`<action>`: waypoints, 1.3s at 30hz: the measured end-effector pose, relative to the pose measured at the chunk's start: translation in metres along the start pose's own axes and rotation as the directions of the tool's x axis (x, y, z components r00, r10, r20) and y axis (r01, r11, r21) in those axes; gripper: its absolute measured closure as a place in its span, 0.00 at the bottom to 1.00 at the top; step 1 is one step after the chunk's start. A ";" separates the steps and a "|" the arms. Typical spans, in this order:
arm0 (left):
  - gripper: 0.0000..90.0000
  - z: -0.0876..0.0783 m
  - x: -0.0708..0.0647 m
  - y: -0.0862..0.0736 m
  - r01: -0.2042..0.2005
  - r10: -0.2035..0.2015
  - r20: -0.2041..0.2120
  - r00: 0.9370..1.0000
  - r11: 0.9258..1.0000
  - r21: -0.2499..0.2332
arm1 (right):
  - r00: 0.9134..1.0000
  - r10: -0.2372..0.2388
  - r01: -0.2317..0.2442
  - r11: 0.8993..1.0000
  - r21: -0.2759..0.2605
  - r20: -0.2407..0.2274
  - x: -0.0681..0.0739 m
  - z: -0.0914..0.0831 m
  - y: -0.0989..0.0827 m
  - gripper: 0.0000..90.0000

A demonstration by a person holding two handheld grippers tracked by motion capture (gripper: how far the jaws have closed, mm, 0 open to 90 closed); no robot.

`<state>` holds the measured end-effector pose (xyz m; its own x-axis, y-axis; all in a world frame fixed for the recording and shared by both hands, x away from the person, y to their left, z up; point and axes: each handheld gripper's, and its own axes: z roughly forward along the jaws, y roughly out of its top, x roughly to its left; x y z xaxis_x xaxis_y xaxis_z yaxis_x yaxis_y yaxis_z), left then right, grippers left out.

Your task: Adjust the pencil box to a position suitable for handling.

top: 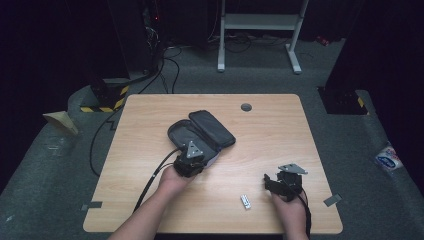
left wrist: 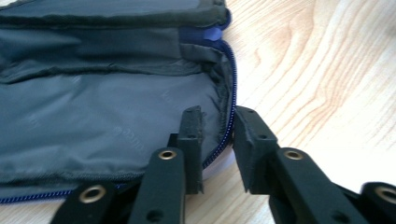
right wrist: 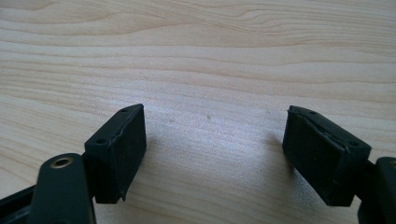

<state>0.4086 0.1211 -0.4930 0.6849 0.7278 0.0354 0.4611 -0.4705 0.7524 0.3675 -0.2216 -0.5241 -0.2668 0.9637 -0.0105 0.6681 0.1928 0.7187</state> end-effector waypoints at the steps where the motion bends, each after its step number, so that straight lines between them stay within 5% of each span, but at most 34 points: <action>1: 0.83 0.000 -0.001 0.000 0.000 0.000 0.002 1.000 1.000 -0.003 | 1.000 0.000 0.000 1.000 0.000 0.000 0.000 0.000 0.000 0.24; 18: 0.96 0.004 -0.025 0.004 -0.012 0.015 0.061 0.998 0.999 -0.046 | 1.000 -0.002 0.002 1.000 -0.001 0.000 0.000 0.000 0.000 0.24; 39: 0.97 0.009 -0.054 0.012 -0.042 0.051 0.138 0.989 0.997 -0.067 | 1.000 -0.001 0.001 1.000 -0.001 0.000 0.000 0.000 0.000 0.24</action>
<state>0.3824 0.0722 -0.4921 0.7789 0.6269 -0.0179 0.3930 -0.4657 0.7929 0.3674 -0.2216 -0.5241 -0.2678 0.9634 -0.0115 0.6673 0.1941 0.7190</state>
